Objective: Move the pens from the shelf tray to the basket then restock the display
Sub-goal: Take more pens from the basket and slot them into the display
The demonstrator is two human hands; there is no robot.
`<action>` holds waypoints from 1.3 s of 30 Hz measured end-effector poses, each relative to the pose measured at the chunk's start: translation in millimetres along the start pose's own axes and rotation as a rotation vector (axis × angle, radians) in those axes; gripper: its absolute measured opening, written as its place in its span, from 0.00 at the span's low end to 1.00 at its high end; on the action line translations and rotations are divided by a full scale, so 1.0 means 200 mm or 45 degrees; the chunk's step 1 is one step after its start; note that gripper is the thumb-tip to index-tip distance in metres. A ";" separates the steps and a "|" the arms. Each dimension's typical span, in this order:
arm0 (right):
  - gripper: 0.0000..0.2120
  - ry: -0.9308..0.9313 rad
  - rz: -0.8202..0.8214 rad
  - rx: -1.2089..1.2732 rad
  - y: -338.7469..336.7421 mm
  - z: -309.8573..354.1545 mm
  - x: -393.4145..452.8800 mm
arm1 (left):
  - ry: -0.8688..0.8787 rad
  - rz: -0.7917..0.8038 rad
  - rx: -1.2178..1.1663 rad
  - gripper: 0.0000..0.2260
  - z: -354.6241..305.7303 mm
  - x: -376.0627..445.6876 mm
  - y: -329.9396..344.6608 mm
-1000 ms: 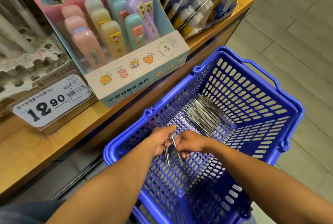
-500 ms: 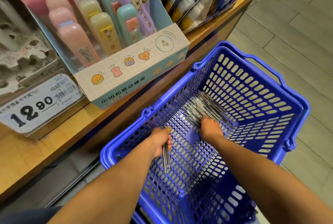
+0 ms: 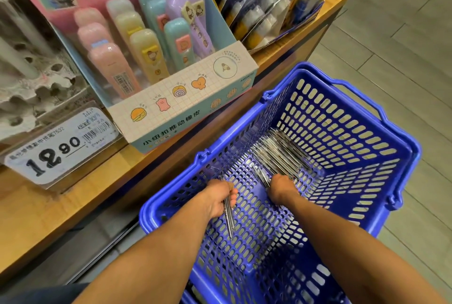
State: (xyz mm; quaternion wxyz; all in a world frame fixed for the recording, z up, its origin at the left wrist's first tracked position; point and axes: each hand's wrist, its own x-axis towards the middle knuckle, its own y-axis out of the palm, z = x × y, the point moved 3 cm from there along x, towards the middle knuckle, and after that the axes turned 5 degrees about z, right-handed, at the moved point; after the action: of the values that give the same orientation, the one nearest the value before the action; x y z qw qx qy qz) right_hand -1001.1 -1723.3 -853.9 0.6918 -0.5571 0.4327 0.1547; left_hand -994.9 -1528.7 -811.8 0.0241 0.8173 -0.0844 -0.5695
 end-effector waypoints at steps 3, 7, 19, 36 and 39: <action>0.06 -0.049 0.014 0.141 -0.04 0.02 -0.03 | -0.017 0.017 0.019 0.08 0.00 0.00 0.00; 0.06 -0.362 0.566 0.831 -0.07 0.13 -0.17 | 0.000 0.053 -0.012 0.09 0.00 0.01 0.00; 0.11 -0.512 0.963 1.049 -0.07 0.18 -0.21 | 0.087 0.143 0.021 0.05 -0.01 0.00 0.04; 0.04 -0.308 1.181 1.050 -0.01 0.15 -0.19 | 0.064 0.039 0.060 0.14 0.02 0.03 0.01; 0.10 -0.393 1.246 1.155 -0.02 0.21 -0.23 | 0.094 0.116 0.027 0.09 0.01 0.02 0.02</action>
State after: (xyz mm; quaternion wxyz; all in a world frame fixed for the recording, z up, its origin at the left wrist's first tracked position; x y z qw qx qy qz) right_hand -1007.1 -1674.4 -816.5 0.7610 0.0759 0.5530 0.3307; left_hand -996.1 -1533.1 -814.8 0.0445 0.8333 -0.1266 -0.5363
